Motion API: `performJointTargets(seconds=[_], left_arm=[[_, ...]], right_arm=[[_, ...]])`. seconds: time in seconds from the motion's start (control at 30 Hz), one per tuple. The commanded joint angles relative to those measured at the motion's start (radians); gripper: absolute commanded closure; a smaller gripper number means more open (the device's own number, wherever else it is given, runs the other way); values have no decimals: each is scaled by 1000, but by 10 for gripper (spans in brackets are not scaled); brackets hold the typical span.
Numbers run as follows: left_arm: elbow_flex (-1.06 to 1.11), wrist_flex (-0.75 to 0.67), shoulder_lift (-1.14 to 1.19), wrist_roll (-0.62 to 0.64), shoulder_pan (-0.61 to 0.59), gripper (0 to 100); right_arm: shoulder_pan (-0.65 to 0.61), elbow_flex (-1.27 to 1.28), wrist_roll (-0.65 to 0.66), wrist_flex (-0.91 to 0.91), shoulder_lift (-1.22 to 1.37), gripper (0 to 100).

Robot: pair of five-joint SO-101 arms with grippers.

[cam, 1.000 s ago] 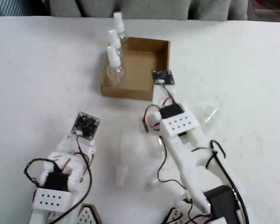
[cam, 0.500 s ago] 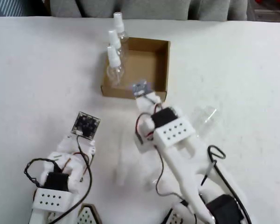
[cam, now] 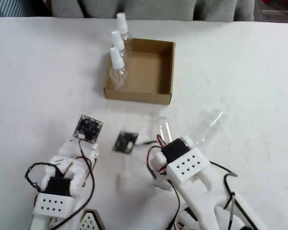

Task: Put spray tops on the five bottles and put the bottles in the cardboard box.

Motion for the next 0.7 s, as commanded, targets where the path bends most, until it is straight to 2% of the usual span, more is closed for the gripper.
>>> performJointTargets(seconds=[0.0,0.13,0.27,0.47,0.6,0.67], left_arm=[[2,-9,-19,-9,-8,943],[2,-9,-19,-9,-8,943],[2,-9,-19,-9,-8,943],[2,-9,-19,-9,-8,943],[2,-9,-19,-9,-8,943],[2,-9,-19,-9,-8,943]], right_arm=[[21,38,135,1,-27,738],[18,118,206,-44,-27,657],[18,176,292,-84,-27,658],[15,221,296,-202,-27,658],[-33,242,295,-216,-25,659],[-38,242,295,-213,-25,690]])
